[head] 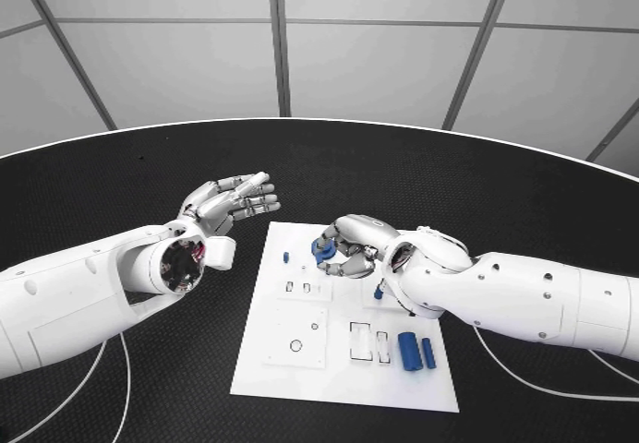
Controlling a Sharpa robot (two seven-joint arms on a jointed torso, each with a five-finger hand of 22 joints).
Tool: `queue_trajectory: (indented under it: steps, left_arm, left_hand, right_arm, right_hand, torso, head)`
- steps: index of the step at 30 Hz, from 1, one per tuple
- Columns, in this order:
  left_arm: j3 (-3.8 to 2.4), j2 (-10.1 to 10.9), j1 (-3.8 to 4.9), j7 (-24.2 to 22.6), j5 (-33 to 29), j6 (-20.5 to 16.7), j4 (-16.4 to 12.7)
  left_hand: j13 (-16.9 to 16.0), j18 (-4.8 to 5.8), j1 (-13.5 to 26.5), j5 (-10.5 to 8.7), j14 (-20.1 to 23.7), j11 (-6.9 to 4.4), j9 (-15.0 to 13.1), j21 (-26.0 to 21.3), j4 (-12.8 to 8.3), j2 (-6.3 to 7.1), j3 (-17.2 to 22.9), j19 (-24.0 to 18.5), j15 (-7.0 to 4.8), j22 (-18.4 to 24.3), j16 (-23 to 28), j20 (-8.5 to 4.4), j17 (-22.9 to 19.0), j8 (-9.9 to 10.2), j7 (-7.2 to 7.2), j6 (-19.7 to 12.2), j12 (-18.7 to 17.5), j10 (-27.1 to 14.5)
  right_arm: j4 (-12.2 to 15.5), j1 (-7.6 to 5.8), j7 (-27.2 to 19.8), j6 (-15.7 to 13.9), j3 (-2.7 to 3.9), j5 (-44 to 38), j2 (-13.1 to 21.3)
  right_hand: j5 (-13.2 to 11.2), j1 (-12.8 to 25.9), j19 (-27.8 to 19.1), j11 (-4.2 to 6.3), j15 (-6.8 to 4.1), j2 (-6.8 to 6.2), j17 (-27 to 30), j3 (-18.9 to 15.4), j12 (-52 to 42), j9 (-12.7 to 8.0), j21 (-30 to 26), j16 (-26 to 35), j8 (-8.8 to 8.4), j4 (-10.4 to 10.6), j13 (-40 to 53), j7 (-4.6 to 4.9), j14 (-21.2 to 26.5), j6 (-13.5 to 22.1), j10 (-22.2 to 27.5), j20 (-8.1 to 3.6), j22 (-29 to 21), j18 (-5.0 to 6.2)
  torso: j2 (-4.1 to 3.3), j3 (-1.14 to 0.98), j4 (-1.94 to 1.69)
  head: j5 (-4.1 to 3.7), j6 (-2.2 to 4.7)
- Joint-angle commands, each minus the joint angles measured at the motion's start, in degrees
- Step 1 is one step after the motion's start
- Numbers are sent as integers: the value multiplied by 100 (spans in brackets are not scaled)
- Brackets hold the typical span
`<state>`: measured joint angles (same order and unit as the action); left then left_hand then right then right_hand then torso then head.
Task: Assemble the parts on the task board
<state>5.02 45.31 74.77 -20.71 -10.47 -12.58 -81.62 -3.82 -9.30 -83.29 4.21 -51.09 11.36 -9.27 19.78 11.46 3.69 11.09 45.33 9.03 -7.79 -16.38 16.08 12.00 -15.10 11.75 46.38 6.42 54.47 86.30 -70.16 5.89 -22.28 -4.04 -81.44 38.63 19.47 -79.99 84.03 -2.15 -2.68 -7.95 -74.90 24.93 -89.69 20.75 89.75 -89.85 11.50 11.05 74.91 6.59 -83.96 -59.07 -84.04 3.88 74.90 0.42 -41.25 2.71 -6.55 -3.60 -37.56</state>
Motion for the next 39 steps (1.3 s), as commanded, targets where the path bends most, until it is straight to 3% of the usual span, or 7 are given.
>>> queue_trajectory:
  steps: [1, 13, 19, 27, 39]
  left_arm:
    - [0, -10, 0, 4, 0, 2, 11]
    - [-1, -31, 0, 15, 0, 15, 35]
    - [-1, -40, 0, 22, 0, 23, 47]
    - [-1, -20, 0, 28, 0, 25, 42]
    - [-1, 27, 0, 31, 0, 21, 13]
  left_hand:
    - [3, -117, -52, 13, -30, -2, 9, 38, 7, 6, 29, 43, 11, 8, 27, -8, 10, 26, 240, 36, -36, 58]
    - [3, -117, -52, 13, -30, -2, 9, 38, 7, 6, 29, 43, 11, 8, 27, -8, 10, 26, 240, 36, -36, 58]
    - [3, -117, -52, 13, -30, -2, 9, 38, 7, 6, 29, 43, 11, 8, 27, -8, 10, 26, 240, 36, -36, 58]
    - [2, -118, -45, 11, -35, -5, 9, 40, 10, 11, 33, 46, 9, 9, 29, -8, 12, 26, 236, 42, -38, 69]
    - [2, -118, -45, 11, -35, -5, 9, 40, 10, 11, 33, 46, 9, 9, 29, -8, 12, 26, 236, 42, -38, 69]
  right_arm:
    - [-65, 68, 60, 64, -15, -141, -144]
    - [-103, 260, 204, 262, -41, -530, -265]
    - [-107, 284, 249, 295, -46, -555, -266]
    - [-125, 295, 285, 354, -49, -563, -261]
    - [-214, 342, 333, 356, -53, -564, -306]
  right_hand:
    - [40, 3, 597, 17, -25, 35, -1510, 31, -28, 125, 25, -15, 35, -30, 1507, -13, -604, -27, -594, -53, 1510, -42]
    - [42, 8, 597, 14, -21, 34, -1510, 38, -24, 128, 25, -15, 36, -39, 1505, -9, -604, -19, -592, -52, 1510, -42]
    - [43, 18, 597, 12, -18, 34, -1510, 40, -22, 131, 25, -15, 38, -40, 1502, -5, -604, -16, -589, -50, 1510, -42]
    - [43, 18, 597, 12, -18, 34, -1510, 40, -22, 131, 25, -15, 38, -40, 1502, -5, -604, -16, -589, -50, 1510, -42]
    - [42, 48, 597, 5, -8, 26, -1510, 44, -14, 139, 25, -15, 43, -44, 1496, 2, -604, -4, -584, -44, 1510, -42]
  torso:
    - [-12, -18, 2]
    - [-13, -29, 16]
    - [-15, -37, 9]
    - [-27, -24, 4]
    - [-24, -28, 7]
  head:
    - [109, -34]
    - [170, -101]
    - [146, -122]
    - [137, -129]
    - [148, -177]
